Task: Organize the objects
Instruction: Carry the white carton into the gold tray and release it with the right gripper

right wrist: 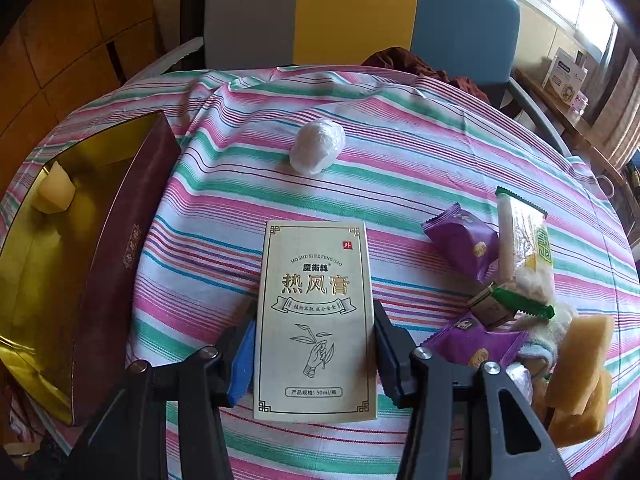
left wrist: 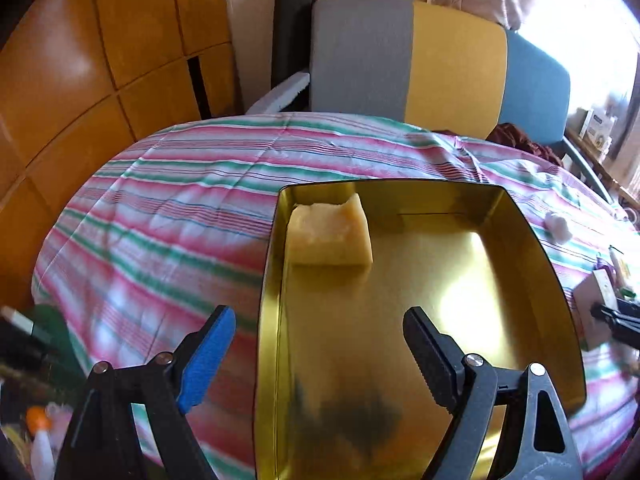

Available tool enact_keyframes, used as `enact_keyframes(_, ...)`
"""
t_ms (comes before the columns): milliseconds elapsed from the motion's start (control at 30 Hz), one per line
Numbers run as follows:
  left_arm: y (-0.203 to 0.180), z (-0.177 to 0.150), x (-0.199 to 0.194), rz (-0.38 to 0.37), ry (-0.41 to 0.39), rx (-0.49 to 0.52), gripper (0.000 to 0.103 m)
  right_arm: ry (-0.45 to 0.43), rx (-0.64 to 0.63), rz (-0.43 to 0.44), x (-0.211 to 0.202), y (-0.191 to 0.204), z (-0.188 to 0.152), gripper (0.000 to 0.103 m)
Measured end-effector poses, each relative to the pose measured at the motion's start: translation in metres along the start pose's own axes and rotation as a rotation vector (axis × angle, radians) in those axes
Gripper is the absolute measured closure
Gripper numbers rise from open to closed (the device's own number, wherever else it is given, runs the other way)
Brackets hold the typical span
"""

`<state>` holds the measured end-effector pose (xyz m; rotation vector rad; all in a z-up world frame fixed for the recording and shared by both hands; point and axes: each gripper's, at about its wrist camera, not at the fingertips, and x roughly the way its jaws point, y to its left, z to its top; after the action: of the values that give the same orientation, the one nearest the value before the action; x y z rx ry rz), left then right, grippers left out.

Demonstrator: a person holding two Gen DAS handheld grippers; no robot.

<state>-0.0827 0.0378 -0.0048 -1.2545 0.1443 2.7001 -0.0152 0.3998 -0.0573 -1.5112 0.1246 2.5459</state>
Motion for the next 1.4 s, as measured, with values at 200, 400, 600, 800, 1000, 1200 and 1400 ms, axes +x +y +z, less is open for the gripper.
enact_keyframes(200,0.006,-0.023,-0.024,0.010,-0.032,-0.017,0.013,-0.043,0.057,0.006,-0.028,0.004,0.007,0.052)
enact_keyframes(400,0.019,-0.035,-0.026,0.012,-0.022,-0.041,0.013,-0.111,-0.003,0.077,-0.067,0.056,0.023,0.052)
enact_keyframes(600,0.032,-0.045,-0.028,0.024,-0.014,-0.056,0.013,-0.107,-0.088,0.209,-0.083,0.129,0.034,0.052)
enact_keyframes(800,0.050,-0.053,-0.027,0.036,-0.005,-0.082,0.012,-0.055,-0.137,0.282,-0.068,0.183,0.034,0.052)
enact_keyframes(1000,0.064,-0.055,-0.025,0.044,0.000,-0.114,0.013,-0.002,-0.151,0.313,-0.050,0.214,0.034,0.052)
enact_keyframes(1200,0.073,-0.055,-0.023,0.049,0.012,-0.124,0.012,0.054,-0.106,0.330,-0.030,0.230,0.038,0.052)
enact_keyframes(1400,0.094,-0.055,-0.026,0.070,0.009,-0.175,0.012,0.104,-0.077,0.349,-0.013,0.260,0.046,0.052)
